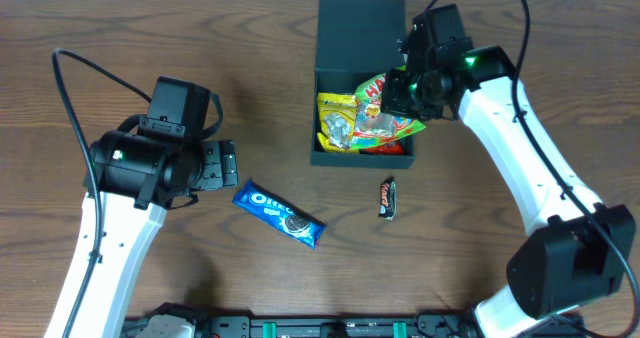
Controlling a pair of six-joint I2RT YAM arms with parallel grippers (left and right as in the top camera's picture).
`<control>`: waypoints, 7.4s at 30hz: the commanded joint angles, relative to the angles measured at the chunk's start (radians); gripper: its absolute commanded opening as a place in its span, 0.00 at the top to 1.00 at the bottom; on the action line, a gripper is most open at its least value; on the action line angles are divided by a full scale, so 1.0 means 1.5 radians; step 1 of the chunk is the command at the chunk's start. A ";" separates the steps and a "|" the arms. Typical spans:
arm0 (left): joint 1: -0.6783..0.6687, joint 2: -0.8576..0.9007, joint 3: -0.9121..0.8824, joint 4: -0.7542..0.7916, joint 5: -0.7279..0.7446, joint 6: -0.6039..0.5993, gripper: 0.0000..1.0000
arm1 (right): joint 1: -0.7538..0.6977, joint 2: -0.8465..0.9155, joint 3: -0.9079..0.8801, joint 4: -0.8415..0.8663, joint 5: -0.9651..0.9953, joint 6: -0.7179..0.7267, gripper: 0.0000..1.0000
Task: Pack container
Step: 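Lift the Haribo bag over the box and lower it inside, then push the Haribo bag down into the box with the right gripper, then withdraw the right gripper and reach the left gripper to the Oreo pack, then grasp the blue Oreo pack with the left gripper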
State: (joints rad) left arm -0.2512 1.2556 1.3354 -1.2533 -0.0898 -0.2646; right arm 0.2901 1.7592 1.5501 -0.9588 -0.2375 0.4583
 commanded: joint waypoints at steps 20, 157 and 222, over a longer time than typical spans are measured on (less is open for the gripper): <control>0.003 -0.004 0.001 -0.002 -0.012 0.004 0.05 | 0.038 0.112 -0.002 0.004 0.073 0.113 0.99; -0.163 -0.019 -0.086 0.010 0.057 -0.702 0.05 | 0.073 -0.494 -0.315 -0.207 0.175 -0.199 0.01; -0.252 0.261 -0.279 0.325 0.054 -0.706 0.13 | 0.073 -0.494 -0.315 -0.211 0.165 -0.199 0.01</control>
State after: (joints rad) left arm -0.6304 1.6329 0.9234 -0.7612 0.0181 -1.3308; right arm 0.3859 1.0271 1.0786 -1.2747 0.0154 0.1490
